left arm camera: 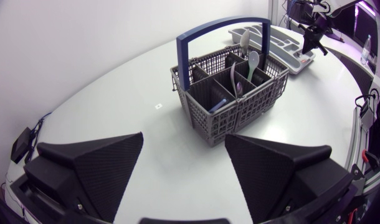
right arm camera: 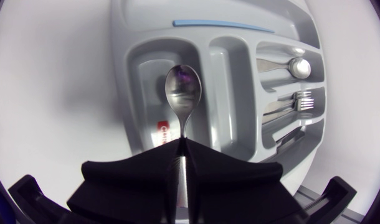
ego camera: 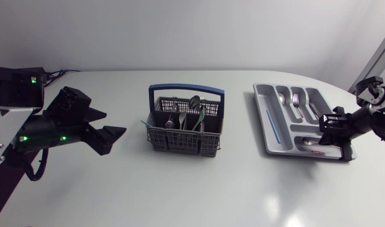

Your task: Unload the cutlery basket into the drawer organizer.

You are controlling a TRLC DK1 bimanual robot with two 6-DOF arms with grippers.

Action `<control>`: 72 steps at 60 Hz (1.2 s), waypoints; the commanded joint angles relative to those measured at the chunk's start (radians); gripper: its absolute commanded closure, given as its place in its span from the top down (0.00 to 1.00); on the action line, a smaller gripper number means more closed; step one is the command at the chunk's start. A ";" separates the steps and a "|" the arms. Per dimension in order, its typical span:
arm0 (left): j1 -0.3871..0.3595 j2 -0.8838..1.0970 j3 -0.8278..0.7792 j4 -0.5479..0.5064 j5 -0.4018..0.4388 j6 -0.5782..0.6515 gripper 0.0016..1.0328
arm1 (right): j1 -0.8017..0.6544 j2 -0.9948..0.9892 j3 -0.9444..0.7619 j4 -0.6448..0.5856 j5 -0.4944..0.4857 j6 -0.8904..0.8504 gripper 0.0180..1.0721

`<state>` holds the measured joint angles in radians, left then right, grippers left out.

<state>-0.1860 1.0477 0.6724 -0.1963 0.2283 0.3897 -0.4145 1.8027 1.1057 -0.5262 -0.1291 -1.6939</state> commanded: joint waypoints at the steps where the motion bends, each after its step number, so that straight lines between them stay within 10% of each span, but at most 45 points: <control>1: -0.004 -0.006 -0.027 0.017 0.002 0.009 0.89 | -0.003 0.024 -0.038 0.052 0.002 -0.038 0.11; 8: 0.002 0.003 -0.030 0.026 0.000 0.011 0.89 | 0.002 0.003 -0.061 0.080 0.000 -0.004 0.50; 15: 0.028 0.015 -0.031 0.038 0.000 0.015 0.89 | 0.025 -0.092 -0.092 0.071 -0.010 0.082 0.67; 42: -0.007 0.084 -0.082 0.187 0.008 0.048 0.89 | 0.459 -0.549 -0.307 -0.001 -0.089 0.611 0.69; 72: -0.087 0.186 -0.146 0.482 0.086 0.081 0.79 | 0.804 -0.591 -0.405 0.037 -0.046 0.924 0.70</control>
<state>-0.2707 1.1816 0.5053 0.2703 0.2874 0.4500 0.3531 1.2228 0.7399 -0.5030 -0.1932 -0.8280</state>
